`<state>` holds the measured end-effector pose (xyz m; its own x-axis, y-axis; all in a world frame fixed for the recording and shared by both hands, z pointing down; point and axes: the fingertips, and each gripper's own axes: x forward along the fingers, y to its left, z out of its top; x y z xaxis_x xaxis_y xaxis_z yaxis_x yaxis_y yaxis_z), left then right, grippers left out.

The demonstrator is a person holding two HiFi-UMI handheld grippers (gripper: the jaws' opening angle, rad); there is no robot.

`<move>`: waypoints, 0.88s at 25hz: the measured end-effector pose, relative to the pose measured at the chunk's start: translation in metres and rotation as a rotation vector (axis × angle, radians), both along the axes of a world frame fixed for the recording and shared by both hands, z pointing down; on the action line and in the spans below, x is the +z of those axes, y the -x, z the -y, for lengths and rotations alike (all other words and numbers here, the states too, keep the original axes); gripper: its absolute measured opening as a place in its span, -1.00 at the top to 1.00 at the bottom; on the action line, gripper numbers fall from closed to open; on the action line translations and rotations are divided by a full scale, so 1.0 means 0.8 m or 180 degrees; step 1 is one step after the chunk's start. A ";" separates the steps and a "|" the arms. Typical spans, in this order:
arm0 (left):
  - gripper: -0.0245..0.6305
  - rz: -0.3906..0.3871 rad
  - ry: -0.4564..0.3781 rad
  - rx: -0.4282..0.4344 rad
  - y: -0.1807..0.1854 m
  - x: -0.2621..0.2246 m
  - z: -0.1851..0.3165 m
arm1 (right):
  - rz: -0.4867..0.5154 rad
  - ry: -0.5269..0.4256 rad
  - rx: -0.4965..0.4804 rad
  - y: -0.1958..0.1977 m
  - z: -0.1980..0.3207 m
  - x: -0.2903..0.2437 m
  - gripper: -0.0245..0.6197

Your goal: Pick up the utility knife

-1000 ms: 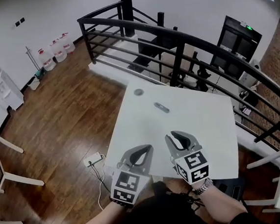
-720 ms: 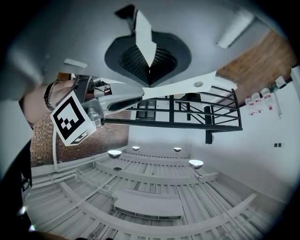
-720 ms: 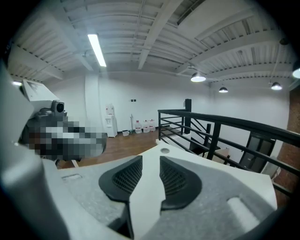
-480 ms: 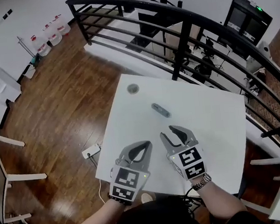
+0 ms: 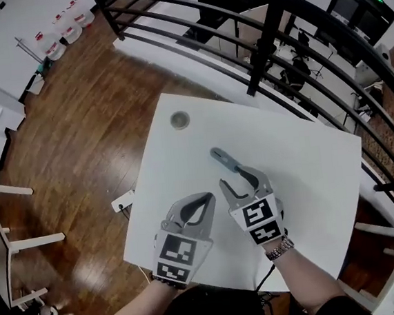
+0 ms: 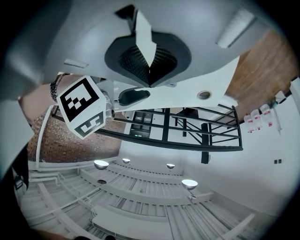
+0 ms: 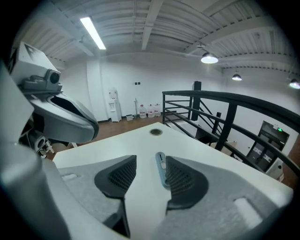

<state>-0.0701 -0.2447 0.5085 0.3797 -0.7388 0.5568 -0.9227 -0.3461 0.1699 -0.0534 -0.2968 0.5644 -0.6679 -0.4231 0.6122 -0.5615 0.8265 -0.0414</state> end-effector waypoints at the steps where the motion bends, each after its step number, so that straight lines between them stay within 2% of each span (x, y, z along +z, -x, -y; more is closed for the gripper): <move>1: 0.87 -0.0007 0.0032 -0.0009 -0.002 0.007 0.005 | -0.0009 0.0017 0.0002 -0.001 0.006 0.008 0.37; 5: 0.87 -0.0006 0.0117 -0.0046 -0.010 0.033 0.022 | -0.0046 0.0023 -0.0031 -0.004 0.029 0.040 0.30; 14: 0.87 0.0032 0.0259 -0.0152 0.004 0.067 0.036 | -0.0109 0.0069 -0.0168 0.011 0.058 0.084 0.26; 22: 0.87 0.0056 0.0287 -0.0176 0.004 0.075 0.035 | -0.0380 0.0065 -0.0303 0.010 0.052 0.100 0.29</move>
<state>-0.0729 -0.2730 0.5684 0.3293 -0.7049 0.6282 -0.9430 -0.2788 0.1815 -0.0615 -0.3381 0.6446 -0.6264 -0.3479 0.6976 -0.4825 0.8759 0.0037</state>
